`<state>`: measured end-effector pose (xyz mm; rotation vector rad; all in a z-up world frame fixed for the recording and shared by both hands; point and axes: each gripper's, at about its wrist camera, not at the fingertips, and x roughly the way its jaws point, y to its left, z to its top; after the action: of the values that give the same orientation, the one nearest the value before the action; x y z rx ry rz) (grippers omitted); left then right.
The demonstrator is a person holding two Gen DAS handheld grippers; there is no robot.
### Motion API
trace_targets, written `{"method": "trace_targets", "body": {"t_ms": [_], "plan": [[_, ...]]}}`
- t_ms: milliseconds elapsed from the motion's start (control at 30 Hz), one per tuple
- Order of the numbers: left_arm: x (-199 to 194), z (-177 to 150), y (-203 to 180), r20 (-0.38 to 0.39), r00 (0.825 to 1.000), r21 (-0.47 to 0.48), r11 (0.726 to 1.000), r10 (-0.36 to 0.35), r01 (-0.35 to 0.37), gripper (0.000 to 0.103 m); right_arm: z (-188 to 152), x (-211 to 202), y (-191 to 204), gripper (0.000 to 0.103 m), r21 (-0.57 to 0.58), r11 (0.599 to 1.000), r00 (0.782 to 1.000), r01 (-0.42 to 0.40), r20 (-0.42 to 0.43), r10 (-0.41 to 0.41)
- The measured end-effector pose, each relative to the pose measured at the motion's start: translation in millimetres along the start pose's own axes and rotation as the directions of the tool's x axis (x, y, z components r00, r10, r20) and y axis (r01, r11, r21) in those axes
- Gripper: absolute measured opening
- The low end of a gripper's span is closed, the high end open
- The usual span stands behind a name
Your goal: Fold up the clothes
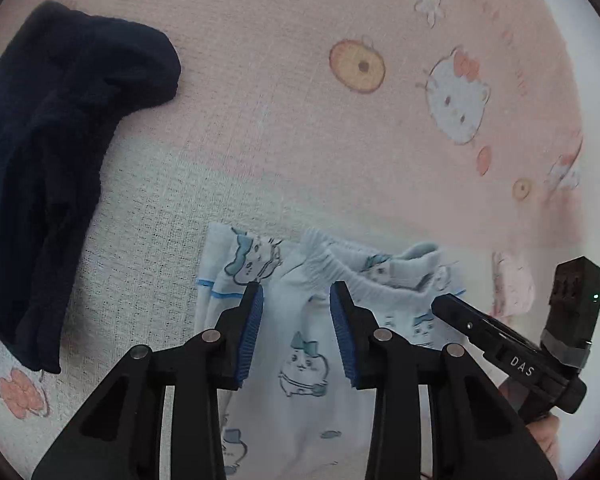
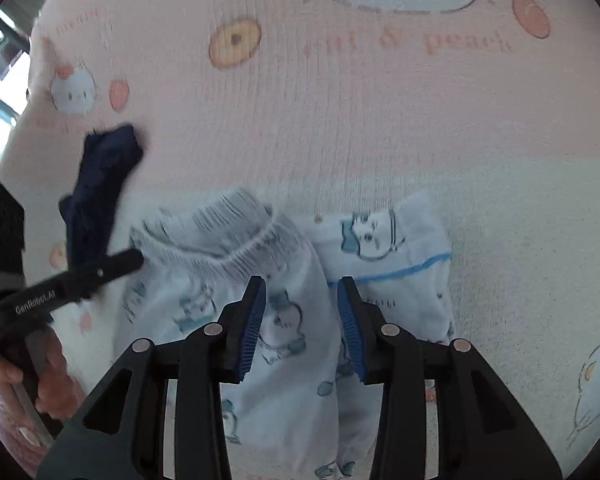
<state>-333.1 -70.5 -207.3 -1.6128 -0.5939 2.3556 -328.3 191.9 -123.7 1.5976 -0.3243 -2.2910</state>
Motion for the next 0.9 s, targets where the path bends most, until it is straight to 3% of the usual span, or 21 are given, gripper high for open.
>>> {"method": "trace_targets", "body": {"t_ms": [67, 133, 200, 267, 333, 367, 400, 467, 533, 567, 700, 767, 900], "plan": [[-7, -3, -7, 0.018, 1.0, 0.065, 0.998, 0.005, -0.006, 0.038, 5, -13, 2, 0.041, 0.006, 0.999, 0.998, -0.053, 0.023, 0.053], [-7, -6, -15, 0.019, 1.0, 0.157, 0.988, 0.007, -0.01, 0.038, 7, -10, 8, 0.041, -0.044, 0.997, 0.998, -0.066, -0.022, 0.065], [5, -5, -27, -0.013, 0.999, 0.259, 0.966, 0.03, -0.025, 0.038, 9, 11, 20, 0.041, -0.106, 0.994, 0.996, -0.034, -0.087, 0.025], [26, -3, -41, -0.037, 0.995, 0.354, 0.932, 0.096, -0.077, 0.038, 13, 32, 28, 0.041, -0.153, 0.988, 0.991, 0.002, -0.133, -0.023], [42, 7, -46, -0.042, 0.984, 0.375, 0.916, 0.171, -0.143, 0.038, 20, 42, 29, 0.041, -0.154, 0.988, 0.99, 0.023, -0.134, -0.044], [47, 13, -44, -0.043, 0.98, 0.361, 0.918, 0.193, -0.165, 0.038, 23, 43, 29, 0.041, -0.139, 0.99, 0.992, 0.022, -0.121, -0.039], [45, 19, -38, -0.047, 0.983, 0.314, 0.937, 0.176, -0.152, 0.038, 27, 38, 25, 0.041, -0.105, 0.995, 0.994, -0.001, -0.105, -0.01], [29, 27, -23, -0.052, 0.994, 0.195, 0.977, 0.097, -0.085, 0.038, 32, 23, 14, 0.041, -0.031, 0.998, 0.997, -0.048, -0.061, 0.046], [5, 23, -8, -0.029, 0.999, 0.118, 0.993, 0.032, -0.028, 0.038, 30, 3, -3, 0.041, 0.03, 0.996, 0.996, -0.079, -0.036, 0.081], [-8, 15, -1, -0.011, 0.999, 0.091, 0.995, 0.035, -0.034, 0.038, 24, -6, -10, 0.041, 0.048, 0.995, 0.996, -0.083, -0.032, 0.084], [-32, -30, 39, -0.064, 0.983, -0.074, 0.981, 0.173, -0.177, 0.039, -25, -36, -33, 0.042, 0.1, 0.993, 0.997, -0.065, -0.041, 0.069], [-37, -61, 64, -0.076, 0.985, -0.184, 0.969, 0.154, -0.166, 0.039, -61, -44, -43, 0.042, 0.122, 0.991, 0.995, -0.064, -0.069, 0.073], [-33, -89, 74, -0.071, 0.997, -0.285, 0.958, 0.011, -0.031, 0.039, -105, -40, -56, 0.042, 0.225, 0.973, 0.997, -0.053, -0.041, 0.063]]}}
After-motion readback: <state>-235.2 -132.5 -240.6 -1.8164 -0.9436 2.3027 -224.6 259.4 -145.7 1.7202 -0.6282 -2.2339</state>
